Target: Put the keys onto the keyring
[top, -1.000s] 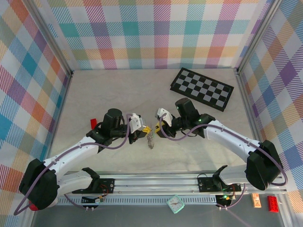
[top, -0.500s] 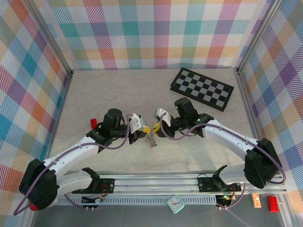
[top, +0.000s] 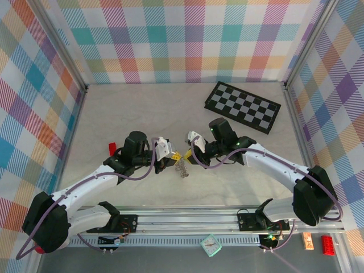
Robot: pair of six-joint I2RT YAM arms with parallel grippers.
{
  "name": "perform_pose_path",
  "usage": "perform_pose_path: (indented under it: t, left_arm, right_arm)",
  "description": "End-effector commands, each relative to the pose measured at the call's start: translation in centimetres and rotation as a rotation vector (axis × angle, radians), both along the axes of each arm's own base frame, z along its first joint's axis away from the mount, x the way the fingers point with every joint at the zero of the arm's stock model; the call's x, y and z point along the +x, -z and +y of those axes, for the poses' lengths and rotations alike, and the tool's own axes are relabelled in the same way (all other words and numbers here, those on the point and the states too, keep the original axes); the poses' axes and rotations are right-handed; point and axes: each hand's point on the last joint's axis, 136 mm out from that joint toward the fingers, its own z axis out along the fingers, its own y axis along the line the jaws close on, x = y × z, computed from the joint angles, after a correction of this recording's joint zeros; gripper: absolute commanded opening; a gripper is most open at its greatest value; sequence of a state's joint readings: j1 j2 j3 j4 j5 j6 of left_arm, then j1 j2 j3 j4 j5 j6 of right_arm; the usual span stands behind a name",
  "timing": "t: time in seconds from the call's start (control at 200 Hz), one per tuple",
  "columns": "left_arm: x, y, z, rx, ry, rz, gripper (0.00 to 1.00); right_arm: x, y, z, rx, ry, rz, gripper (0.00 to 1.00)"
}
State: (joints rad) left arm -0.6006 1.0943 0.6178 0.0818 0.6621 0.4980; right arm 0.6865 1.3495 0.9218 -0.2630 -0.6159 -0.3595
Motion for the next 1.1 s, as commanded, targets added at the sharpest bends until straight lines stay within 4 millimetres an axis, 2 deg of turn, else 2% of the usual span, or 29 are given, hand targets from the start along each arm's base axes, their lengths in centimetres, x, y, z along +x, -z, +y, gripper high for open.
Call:
perform_pose_path:
  t: [0.0, 0.21, 0.45, 0.53, 0.655, 0.87, 1.095]
  left_arm:
    - [-0.6, -1.6, -0.4, -0.047, 0.039, -0.053, 0.0]
    - [-1.1, -1.9, -0.6, -0.063, 0.066, -0.056, 0.0]
    - [-1.1, -1.8, -0.7, -0.073, 0.061, -0.054, 0.0]
    - [-1.0, -1.6, -0.6, -0.079, 0.048, -0.05, 0.0]
    - [-1.0, -1.8, -0.7, -0.108, 0.036, -0.04, 0.0]
    - [-1.3, -2.2, -1.1, -0.159, 0.055, -0.01, 0.0]
    - [-1.4, -2.2, -1.2, -0.184, 0.065, -0.003, 0.0]
  right_arm:
    - [0.5, -0.3, -0.3, -0.027, 0.006, -0.021, 0.0]
    - [0.8, 1.0, 0.4, -0.031, 0.002, 0.043, 0.0]
    - [0.5, 0.4, 0.6, 0.015, -0.012, 0.041, 0.0]
    - [0.6, 0.0, 0.2, 0.04, 0.009, 0.006, 0.17]
    - [0.5, -0.4, -0.2, 0.073, 0.018, -0.066, 0.26]
    - [-0.1, -1.7, 0.2, 0.147, -0.03, -0.105, 0.27]
    - [-0.8, -1.5, 0.3, 0.168, -0.056, -0.086, 0.27]
